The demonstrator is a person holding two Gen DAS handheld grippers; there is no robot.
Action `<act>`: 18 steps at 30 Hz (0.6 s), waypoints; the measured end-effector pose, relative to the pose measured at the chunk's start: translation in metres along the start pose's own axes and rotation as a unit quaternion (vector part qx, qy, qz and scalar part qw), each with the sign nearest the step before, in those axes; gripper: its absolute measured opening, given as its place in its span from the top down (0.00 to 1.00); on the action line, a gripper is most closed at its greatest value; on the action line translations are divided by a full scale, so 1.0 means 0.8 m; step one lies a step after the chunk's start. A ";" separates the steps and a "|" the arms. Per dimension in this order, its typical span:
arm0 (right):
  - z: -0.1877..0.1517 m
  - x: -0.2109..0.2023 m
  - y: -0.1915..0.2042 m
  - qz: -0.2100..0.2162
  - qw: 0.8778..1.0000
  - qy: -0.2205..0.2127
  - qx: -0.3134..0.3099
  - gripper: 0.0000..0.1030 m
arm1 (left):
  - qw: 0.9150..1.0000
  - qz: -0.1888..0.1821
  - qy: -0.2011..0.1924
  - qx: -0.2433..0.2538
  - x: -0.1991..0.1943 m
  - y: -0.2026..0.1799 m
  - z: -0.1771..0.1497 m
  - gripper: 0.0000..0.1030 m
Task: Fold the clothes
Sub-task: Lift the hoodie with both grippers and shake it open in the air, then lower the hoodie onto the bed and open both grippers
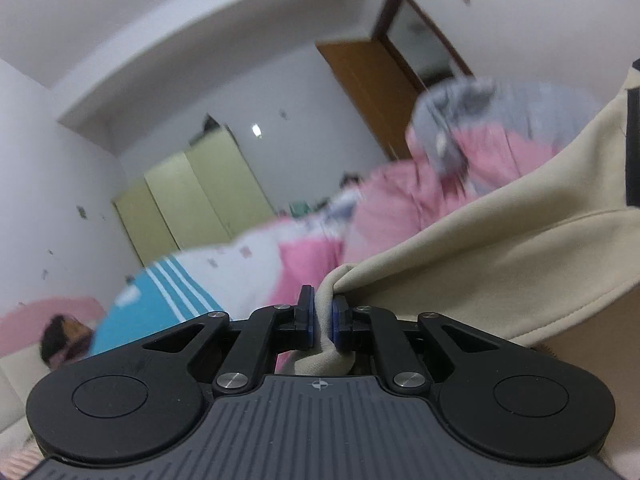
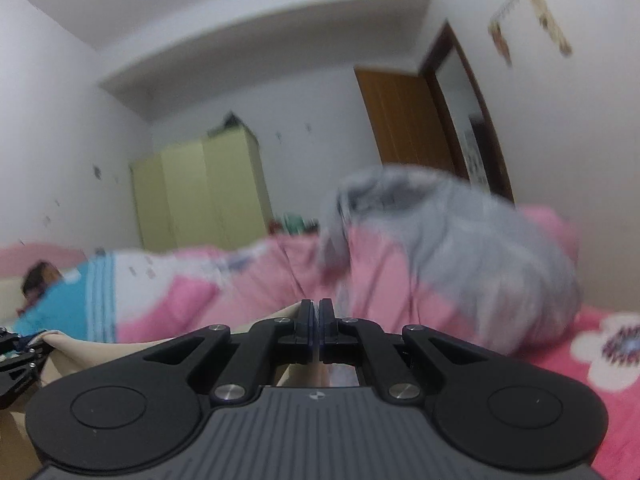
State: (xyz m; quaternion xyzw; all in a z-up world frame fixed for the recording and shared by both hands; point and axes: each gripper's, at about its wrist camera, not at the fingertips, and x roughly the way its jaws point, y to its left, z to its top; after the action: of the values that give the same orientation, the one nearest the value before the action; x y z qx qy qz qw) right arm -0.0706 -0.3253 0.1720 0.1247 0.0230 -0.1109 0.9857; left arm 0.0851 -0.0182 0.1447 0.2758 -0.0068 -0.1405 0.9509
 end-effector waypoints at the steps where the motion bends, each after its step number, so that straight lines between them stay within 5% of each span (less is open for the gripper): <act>1: -0.014 0.016 -0.003 -0.004 1.000 0.013 -0.001 0.99 | 1.000 -0.004 0.013 0.001 0.008 -0.002 -0.013 0.91; 10: -0.127 0.152 -0.043 -0.047 0.989 0.138 -0.008 0.99 | 0.989 -0.041 0.140 0.000 0.114 -0.057 -0.089 0.90; 18: -0.176 0.210 -0.078 -0.089 0.967 0.236 0.018 0.98 | 0.980 -0.050 0.189 0.038 0.154 -0.099 -0.126 0.84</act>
State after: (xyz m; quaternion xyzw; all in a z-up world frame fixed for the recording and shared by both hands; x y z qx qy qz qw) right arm 0.0767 -0.3845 0.0083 0.1629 0.2643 -0.1656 0.9360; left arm 0.1917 -0.0631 0.0095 0.3331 0.1821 -0.1331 0.9155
